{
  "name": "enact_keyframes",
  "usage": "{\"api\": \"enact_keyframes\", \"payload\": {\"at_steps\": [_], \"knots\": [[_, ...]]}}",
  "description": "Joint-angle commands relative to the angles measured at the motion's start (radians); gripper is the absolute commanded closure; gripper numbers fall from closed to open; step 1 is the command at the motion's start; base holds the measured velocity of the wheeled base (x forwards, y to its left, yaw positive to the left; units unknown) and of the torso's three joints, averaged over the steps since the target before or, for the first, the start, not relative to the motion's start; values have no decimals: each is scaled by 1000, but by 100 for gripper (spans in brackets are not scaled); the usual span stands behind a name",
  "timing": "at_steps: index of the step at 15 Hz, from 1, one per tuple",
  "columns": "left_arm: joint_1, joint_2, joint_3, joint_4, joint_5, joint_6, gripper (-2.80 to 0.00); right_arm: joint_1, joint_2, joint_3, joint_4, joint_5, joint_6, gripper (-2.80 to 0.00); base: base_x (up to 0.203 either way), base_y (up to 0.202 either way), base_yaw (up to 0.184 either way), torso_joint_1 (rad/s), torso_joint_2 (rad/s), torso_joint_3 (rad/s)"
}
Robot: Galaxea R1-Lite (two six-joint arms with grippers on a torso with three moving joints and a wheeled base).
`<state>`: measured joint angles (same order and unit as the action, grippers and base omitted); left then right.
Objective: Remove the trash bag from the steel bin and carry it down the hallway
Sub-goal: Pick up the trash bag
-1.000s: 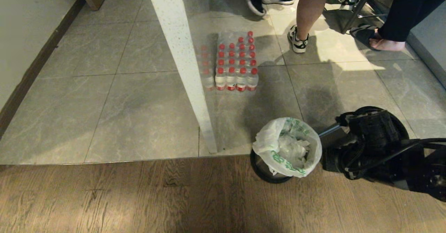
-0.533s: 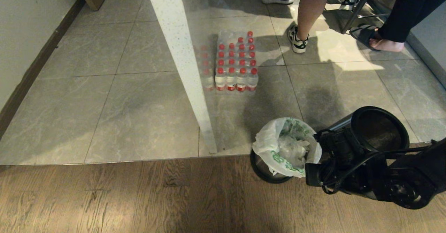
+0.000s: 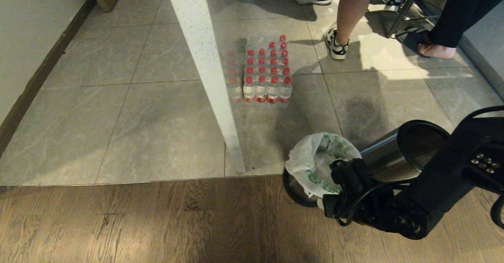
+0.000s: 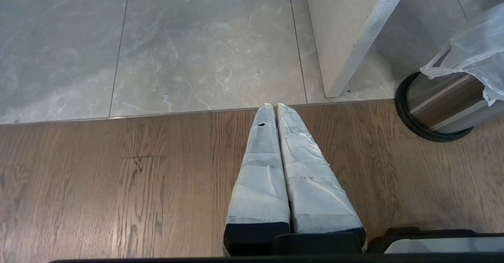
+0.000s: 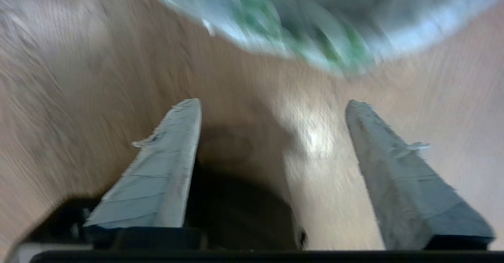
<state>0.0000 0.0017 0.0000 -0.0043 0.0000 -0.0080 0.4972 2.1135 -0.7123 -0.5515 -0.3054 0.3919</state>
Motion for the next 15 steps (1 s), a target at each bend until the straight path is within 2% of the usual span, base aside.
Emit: {"api": "enact_keyframes", "payload": {"at_steps": [1,8,12,15], "knots": [[0,0,0,-2,0,0,0,0,54,-18,-19,-14,2,-280,0,0,0,0,0,0],[0,0,0,0,0,0,0,-7,47,-23,-80,-58,4,-280,0,0,0,0,0,0],[0,0,0,-1,0,0,0,-8,46,-30,-238,-83,4,-280,0,0,0,0,0,0],[0,0,0,-2,0,-1,0,-12,49,-37,-291,-98,3,-280,0,0,0,0,0,0]]}}
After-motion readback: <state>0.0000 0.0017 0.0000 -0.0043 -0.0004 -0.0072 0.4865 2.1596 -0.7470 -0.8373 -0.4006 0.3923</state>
